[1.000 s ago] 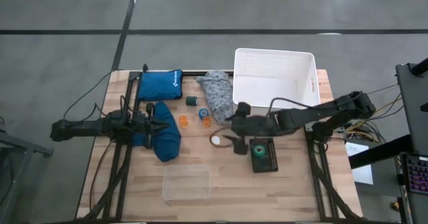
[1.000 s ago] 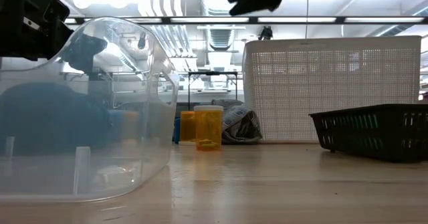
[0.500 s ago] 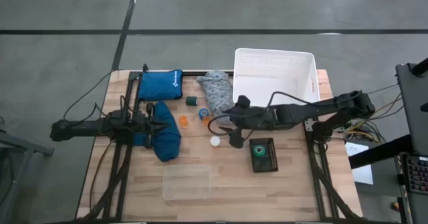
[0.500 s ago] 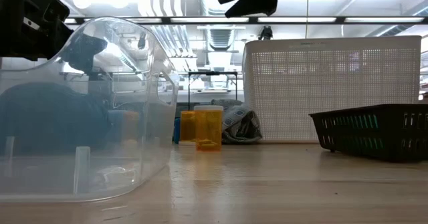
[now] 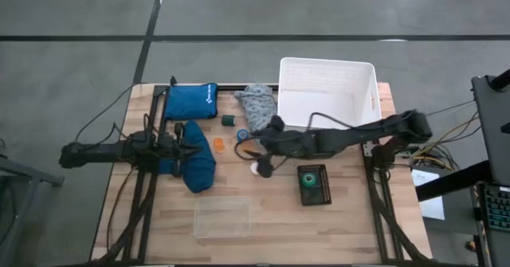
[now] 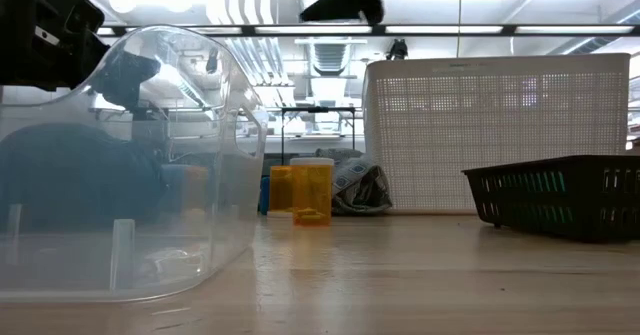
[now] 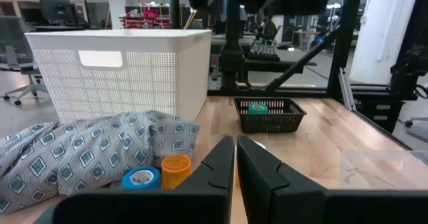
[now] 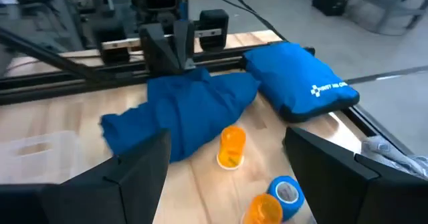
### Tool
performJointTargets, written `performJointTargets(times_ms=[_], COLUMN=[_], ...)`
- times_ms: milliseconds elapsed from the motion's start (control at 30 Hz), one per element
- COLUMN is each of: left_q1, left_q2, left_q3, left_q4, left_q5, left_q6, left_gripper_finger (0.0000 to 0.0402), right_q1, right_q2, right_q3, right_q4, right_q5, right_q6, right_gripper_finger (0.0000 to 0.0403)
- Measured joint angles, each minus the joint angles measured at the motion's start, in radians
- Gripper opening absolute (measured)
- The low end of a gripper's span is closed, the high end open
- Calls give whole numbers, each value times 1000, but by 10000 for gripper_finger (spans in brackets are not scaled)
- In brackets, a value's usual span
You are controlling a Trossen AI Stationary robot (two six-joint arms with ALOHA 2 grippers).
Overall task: Pick & place medical supplies in basket/bin
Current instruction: Put the blue bandage into the black bin
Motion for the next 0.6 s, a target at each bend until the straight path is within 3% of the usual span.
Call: performJointTargets(times_ms=[167, 400, 600], left_q1=[0, 0, 0], left_q2=[12, 25, 26], left_q3=[0, 0, 0], left_q4=[-1, 0, 0], left_q5=[2, 1, 1], left_q6=[0, 0, -3], left_gripper_finger=[26, 26, 26], right_q1=[-19, -104, -165], right_q2=[156, 334, 481], right_q3=[166, 512, 710], right_q4=[-25, -436, -550], right_q5=[34, 37, 34], right_q6=[-40, 71, 126], right_gripper_finger=[288, 288, 288])
